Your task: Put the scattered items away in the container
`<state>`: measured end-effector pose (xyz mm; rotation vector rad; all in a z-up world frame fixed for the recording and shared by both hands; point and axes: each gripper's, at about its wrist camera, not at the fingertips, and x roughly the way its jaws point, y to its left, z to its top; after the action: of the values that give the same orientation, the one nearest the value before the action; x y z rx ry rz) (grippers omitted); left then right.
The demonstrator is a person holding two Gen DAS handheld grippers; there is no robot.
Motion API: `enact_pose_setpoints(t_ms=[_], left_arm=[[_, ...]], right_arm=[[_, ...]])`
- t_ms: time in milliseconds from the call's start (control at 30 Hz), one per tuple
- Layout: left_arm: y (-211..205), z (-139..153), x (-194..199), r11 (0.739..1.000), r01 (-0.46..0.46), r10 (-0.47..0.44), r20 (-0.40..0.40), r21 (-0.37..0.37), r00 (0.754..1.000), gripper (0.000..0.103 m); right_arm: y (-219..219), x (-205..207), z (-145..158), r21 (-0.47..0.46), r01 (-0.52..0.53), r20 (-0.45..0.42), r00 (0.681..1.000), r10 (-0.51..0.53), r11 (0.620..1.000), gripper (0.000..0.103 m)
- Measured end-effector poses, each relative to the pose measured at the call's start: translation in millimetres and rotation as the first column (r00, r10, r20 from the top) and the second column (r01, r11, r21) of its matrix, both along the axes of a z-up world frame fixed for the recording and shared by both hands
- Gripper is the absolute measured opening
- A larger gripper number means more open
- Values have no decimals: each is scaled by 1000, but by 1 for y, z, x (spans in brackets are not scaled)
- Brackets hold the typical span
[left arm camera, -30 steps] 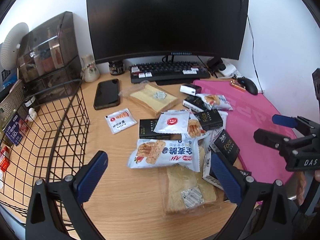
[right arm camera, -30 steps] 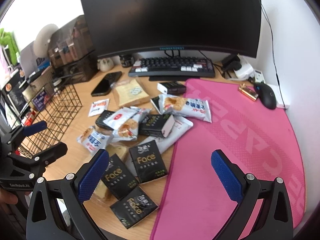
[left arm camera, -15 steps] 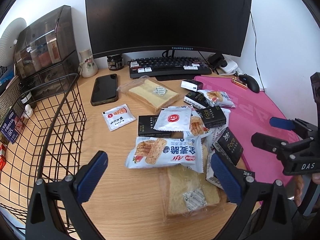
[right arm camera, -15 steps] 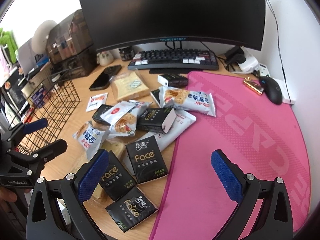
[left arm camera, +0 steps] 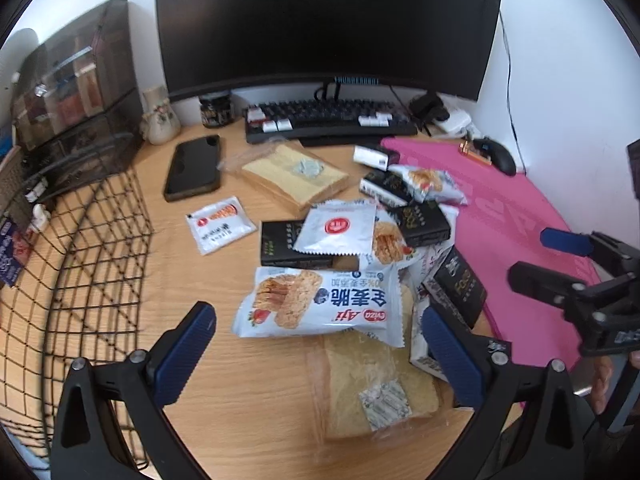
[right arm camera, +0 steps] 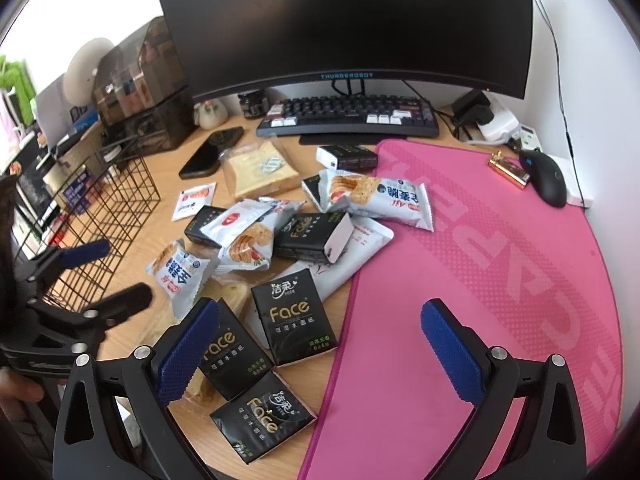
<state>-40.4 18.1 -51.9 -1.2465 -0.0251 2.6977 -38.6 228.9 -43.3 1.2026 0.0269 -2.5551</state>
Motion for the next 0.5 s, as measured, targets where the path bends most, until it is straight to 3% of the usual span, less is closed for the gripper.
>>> enact_pose_setpoints(t_ms=[200, 367, 500], left_arm=[[0, -15, -20, 1000, -5, 4, 35, 18, 999, 102], [1, -10, -22, 1000, -4, 3, 53, 13, 999, 102], [-3, -4, -2, 998, 0, 5, 73, -69, 997, 102]], right_arm=[[1, -6, -8, 3, -6, 24, 1000, 6, 1000, 102], [3, -13, -15, 4, -4, 46, 999, 4, 1000, 102], [6, -19, -7, 1, -16, 21, 1000, 16, 1000, 102]])
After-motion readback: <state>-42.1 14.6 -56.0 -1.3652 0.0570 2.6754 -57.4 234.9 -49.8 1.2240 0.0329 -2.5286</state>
